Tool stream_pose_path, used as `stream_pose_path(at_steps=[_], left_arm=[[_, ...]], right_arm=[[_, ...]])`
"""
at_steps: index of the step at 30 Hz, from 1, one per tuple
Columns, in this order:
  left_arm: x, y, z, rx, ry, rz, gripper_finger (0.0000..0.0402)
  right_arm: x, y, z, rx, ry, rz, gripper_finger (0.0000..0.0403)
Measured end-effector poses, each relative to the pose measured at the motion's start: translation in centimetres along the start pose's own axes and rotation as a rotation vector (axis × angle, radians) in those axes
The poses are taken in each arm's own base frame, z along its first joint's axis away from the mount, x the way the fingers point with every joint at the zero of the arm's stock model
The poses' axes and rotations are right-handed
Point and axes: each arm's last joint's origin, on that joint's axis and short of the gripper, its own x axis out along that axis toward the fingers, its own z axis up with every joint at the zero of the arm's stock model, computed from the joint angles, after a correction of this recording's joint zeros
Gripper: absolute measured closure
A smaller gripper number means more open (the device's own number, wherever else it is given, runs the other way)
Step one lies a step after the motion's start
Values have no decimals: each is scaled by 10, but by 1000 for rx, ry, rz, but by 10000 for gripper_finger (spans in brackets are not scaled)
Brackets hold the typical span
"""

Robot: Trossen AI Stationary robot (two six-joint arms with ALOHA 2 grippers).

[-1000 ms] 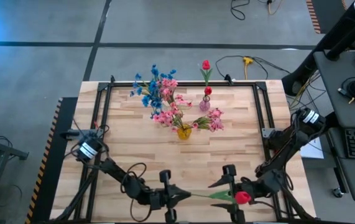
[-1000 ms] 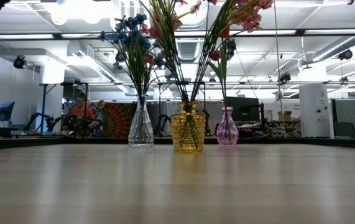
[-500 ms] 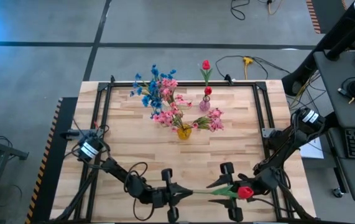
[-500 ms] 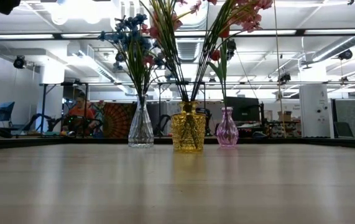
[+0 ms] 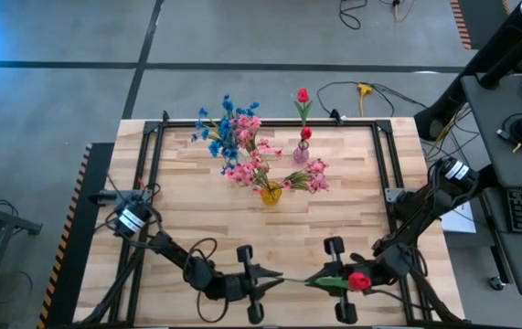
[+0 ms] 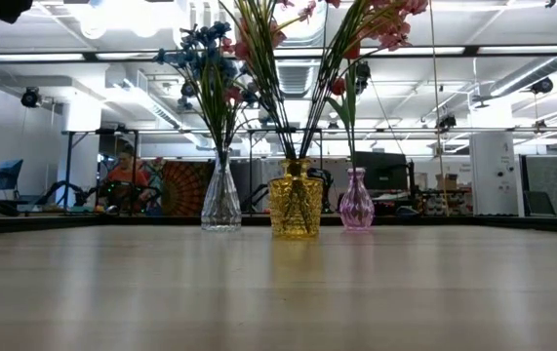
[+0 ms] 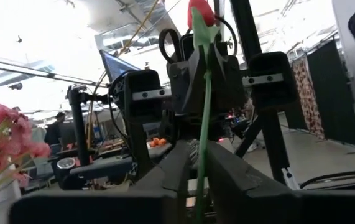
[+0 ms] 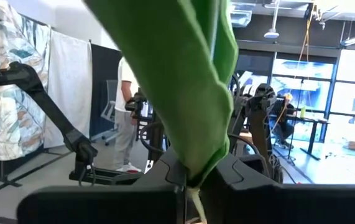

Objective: Sort flowers into vase by color
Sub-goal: Put the red tulip into violet vase

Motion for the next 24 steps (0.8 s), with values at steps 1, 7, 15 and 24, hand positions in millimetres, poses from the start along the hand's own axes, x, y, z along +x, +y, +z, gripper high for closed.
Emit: stream_pose_path(at_steps=[1,7,15,24], left_arm=[[-1,0,0,-12,0,-1,357],[-5,-2,0,-59,42,33,264],[-24,-13,9,-87,187,219,183],[-23,-21,23,-117,113,-40,208]], right_arm=[[0,0,1,3,-2,-1,387],[-4,-7,13,61,35,9,389],[-33,-39,33,268,346,-86,390],[-66,-86,57,387,485,-325,390]])
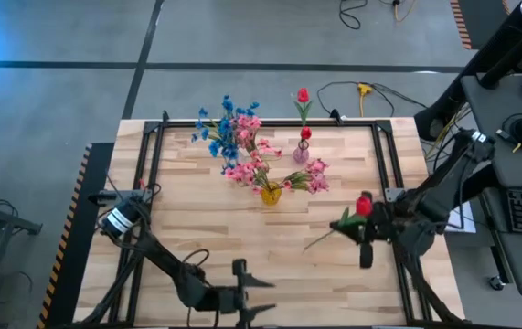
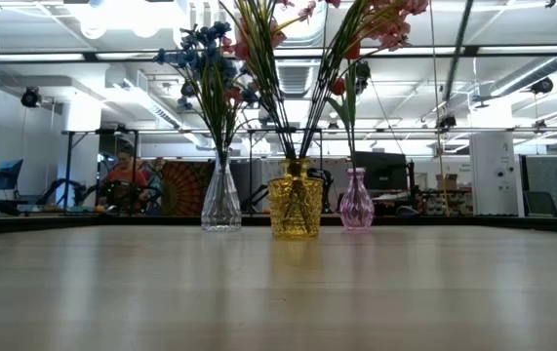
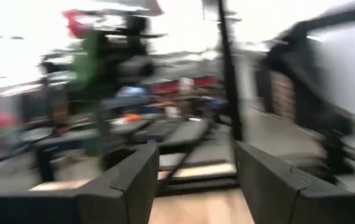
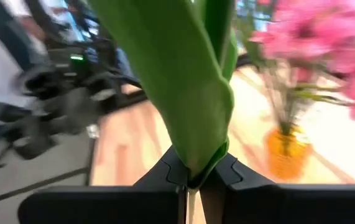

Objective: Sort flowers into vase by color
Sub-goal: Put the red tulip into violet vase

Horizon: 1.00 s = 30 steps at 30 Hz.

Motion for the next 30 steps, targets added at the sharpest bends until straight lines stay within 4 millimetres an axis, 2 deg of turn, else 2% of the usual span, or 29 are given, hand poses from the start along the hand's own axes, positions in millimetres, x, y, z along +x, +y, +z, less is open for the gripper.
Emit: stream_pose_path(at_steps=[3,8,12,20,25,30], left_arm=[[7,2,1,30,31,-141,225],[26,17,5,21,80,-372,253],[27,28,18,109,129,-434,278],[9,57,49,117,500,-528,329],[-8,74,57,140,469,-542,364],[-30,98,53,99,296,-508,393]], right_arm=[[-6,-9,11,3,62,-65,390],[-14,-17,26,-43,189,-145,390],[-23,-24,38,-40,200,-259,390],[-27,-53,56,-24,163,-479,390],[-31,-80,72,3,127,-587,390],[-34,-97,84,28,134,-606,390]])
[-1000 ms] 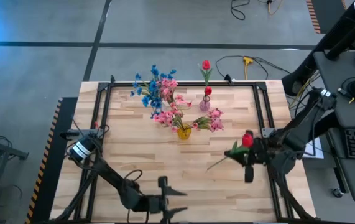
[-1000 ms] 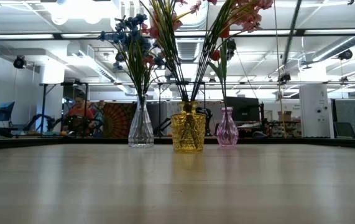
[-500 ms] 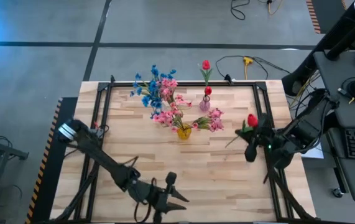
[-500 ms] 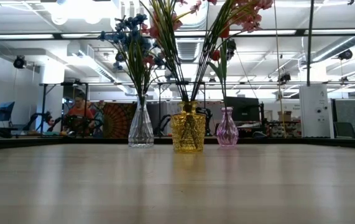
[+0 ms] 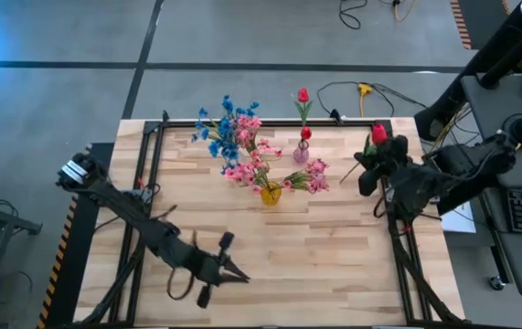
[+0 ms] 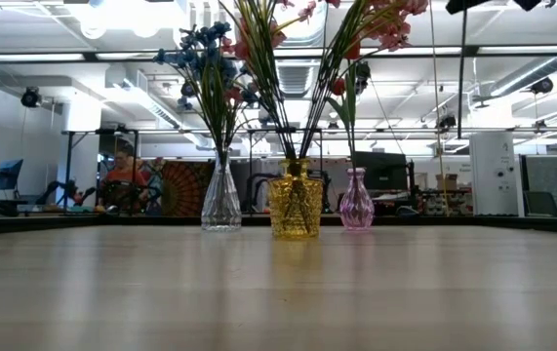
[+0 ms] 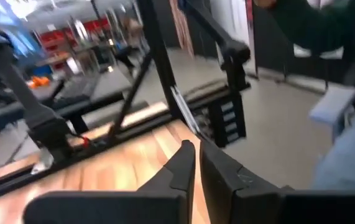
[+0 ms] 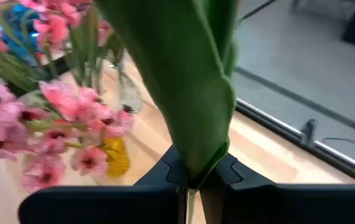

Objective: Sort flowers into vase by color
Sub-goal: Put the red tulip into violet vase

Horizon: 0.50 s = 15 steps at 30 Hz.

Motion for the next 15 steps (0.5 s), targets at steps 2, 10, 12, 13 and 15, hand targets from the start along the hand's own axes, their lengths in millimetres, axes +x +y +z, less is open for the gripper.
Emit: stream_pose_path(at_steps=[2,10,12,13,15], left_arm=[[-12,6,-10,-14,-52,24,399],[-45,31,-37,-41,-139,118,401],[-49,33,-39,-41,-140,122,401],[-50,33,-41,-41,-139,122,401],[-51,33,-42,-33,-135,121,401]], right_arm=[[3,2,4,-3,5,39,390],[22,6,25,-73,-77,15,390],[27,1,30,-69,-71,-9,390],[30,-2,32,-71,-64,-19,390],[35,-8,37,-64,-53,-19,390]])
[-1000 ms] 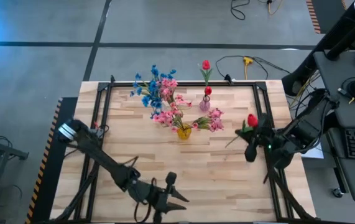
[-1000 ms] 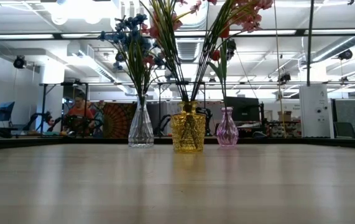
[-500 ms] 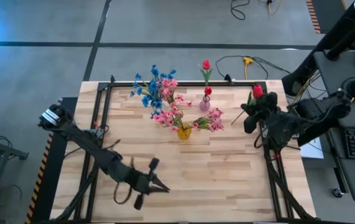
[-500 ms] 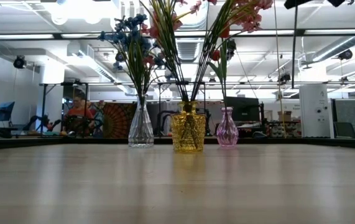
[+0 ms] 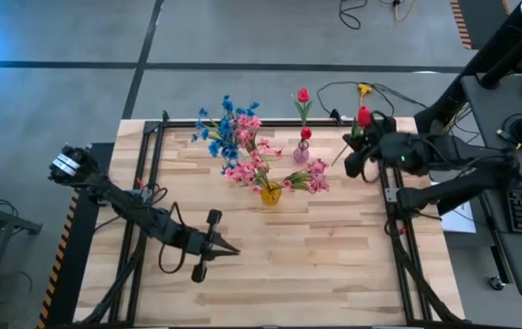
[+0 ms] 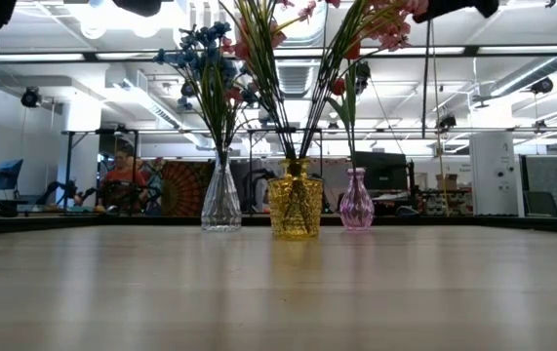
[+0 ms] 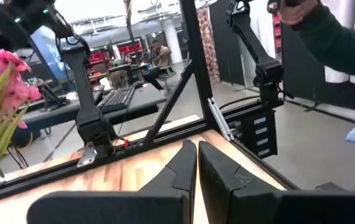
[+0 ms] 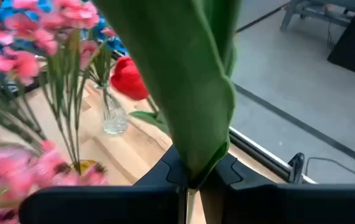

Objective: Sort flowers into vase by color
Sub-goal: Put the red tulip into violet vase

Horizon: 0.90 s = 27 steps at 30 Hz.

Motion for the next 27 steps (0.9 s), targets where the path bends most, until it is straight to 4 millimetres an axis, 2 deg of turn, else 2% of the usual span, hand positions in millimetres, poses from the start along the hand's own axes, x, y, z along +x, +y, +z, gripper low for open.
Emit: stream_pose_path(at_steps=[5,15,21,27], left_arm=[[-1,2,3,66,-19,19,401],[-2,3,5,103,-13,42,402],[-7,6,2,101,11,107,401],[-11,7,1,93,11,109,401]], right_arm=[[19,-15,13,3,9,18,390],[66,-43,26,-47,56,17,390],[77,-53,38,-60,-17,116,390],[85,-57,40,-61,-23,184,390]])
